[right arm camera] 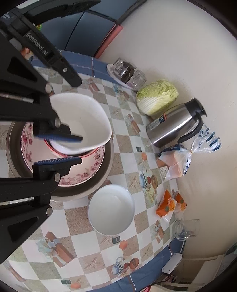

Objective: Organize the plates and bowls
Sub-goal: 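Open both tools to release the white square bowl, then withdraw both tools up away from the basin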

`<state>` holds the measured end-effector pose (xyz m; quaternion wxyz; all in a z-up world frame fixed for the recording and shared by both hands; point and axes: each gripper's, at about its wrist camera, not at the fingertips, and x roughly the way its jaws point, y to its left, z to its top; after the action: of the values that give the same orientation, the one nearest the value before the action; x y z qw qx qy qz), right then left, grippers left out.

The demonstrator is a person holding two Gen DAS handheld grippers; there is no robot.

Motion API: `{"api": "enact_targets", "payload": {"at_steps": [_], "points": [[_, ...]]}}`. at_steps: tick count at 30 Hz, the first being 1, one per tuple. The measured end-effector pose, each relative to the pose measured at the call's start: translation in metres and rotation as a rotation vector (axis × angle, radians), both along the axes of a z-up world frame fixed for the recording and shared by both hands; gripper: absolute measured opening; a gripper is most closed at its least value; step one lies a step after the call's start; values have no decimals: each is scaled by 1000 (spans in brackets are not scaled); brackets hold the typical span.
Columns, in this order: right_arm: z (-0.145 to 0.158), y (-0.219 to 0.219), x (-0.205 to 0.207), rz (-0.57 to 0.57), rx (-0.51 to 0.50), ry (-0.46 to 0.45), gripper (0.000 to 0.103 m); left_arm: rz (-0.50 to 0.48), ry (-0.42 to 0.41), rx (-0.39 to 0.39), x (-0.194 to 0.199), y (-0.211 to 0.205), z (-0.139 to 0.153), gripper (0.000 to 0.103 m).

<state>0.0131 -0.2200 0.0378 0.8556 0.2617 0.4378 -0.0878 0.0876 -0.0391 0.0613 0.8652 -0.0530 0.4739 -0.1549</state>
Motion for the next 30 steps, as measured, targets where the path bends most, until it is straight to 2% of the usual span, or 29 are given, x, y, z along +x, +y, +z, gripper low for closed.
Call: {"api": "enact_targets", "payload": {"at_steps": [1,2,5,6,8,9,13,17,19,21,30], "points": [[-1,0,0,-4,-4,3,50,12,1,7,1,1,-1,69],[-1,0,0,-4,-8,5,53,23,-1,16,1,3,-1,70],[-2,0,1,0,-11,10,58,45,-5,41,3,6,-2,70],[-3,0,1,-2,-12,12,63,56,-6,49,3,8,-3,71],[-3,0,1,-2,-14,12,69,70,-6,56,4,10,-4,82],[-4,0,1,-1,-14,11,73,81,-9,59,5,11,-5,84],[-4,0,2,-4,-15,7,86,107,-24,71,6,16,-4,85],[-5,-2,2,-11,-13,6,90,123,-26,81,7,18,-6,86],[-6,-3,2,-15,-8,6,99,129,-22,79,8,20,-8,89],[-6,-3,2,-17,-8,2,103,127,-11,86,9,19,-10,95],[-7,-3,1,-21,-10,-5,103,150,-17,122,9,21,-13,95]]}}
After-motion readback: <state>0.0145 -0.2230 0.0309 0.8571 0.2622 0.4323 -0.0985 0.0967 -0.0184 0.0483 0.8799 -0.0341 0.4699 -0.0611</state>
